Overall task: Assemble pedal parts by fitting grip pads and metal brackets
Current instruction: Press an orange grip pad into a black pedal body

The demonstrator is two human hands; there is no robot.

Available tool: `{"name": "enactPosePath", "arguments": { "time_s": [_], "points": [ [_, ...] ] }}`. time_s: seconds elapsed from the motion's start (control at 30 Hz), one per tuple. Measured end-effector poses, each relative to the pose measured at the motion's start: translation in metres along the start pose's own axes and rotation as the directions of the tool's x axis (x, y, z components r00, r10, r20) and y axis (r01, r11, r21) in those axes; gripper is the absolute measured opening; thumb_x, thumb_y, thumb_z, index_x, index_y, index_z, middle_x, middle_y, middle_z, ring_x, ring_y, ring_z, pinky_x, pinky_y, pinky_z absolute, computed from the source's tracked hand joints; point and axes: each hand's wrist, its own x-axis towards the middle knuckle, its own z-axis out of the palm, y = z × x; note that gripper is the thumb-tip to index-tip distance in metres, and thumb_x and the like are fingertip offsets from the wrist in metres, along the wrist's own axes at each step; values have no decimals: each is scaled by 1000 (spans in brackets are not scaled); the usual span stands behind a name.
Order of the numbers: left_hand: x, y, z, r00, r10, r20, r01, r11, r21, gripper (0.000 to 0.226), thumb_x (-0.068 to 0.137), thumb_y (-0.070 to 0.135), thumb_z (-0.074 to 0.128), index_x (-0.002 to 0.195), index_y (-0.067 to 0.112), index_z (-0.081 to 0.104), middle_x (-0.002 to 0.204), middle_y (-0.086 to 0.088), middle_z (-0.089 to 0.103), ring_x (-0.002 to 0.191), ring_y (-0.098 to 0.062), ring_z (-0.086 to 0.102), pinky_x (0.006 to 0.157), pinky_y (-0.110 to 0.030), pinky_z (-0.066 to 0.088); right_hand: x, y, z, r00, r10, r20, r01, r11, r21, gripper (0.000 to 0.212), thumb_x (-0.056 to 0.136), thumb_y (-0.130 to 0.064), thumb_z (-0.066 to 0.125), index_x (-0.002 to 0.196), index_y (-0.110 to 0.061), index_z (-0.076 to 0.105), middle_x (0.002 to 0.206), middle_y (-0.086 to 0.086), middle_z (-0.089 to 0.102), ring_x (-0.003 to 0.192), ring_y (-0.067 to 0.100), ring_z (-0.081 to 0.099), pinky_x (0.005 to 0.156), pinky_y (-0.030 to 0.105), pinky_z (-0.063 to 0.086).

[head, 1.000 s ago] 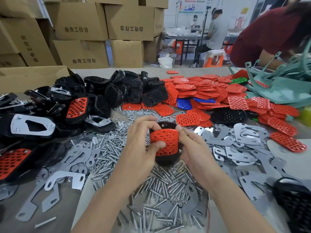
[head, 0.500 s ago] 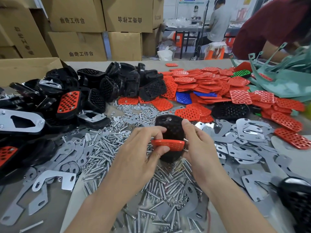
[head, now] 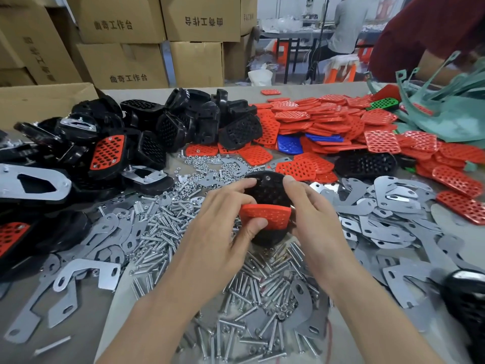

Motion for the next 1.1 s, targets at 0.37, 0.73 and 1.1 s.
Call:
{"name": "enactPosePath", "arguments": {
  "time_s": [0.37, 0.73, 1.1],
  "points": [
    [2, 3, -1, 999, 32, -13, -33, 999, -35, 29, 99, 46, 54, 112, 22, 62, 130, 12, 58, 127, -4, 48, 107, -11, 32, 9, -5, -3, 980, 125, 156, -141, 985, 99, 18, 95, -25, 71, 107, -13, 77, 93, 10, 78, 79, 22, 72, 72, 37, 59],
    [-1, 2, 7, 996, -84, -12, 81, 983, -164, 30, 98, 50, 52, 114, 26, 56, 134, 15, 43, 125, 2, 48, 99, -8, 40, 9, -7, -3, 993, -39, 113, 40, 999, -7, 12, 96, -14, 70, 92, -26, 70, 82, 1, 72, 71, 15, 65, 62, 29, 53],
    [7, 6, 12, 947, -306, 98, 307, 769, -561, 52, 93, 59, 54, 141, 50, 38, 123, 47, 50, 117, 18, 52, 87, -1, 42, 7, -10, -10, 946, -240, 219, 276, 949, -153, 29, 93, -5, 74, 99, -34, 76, 97, -12, 79, 93, 2, 73, 81, 15, 54]
  ]
}}
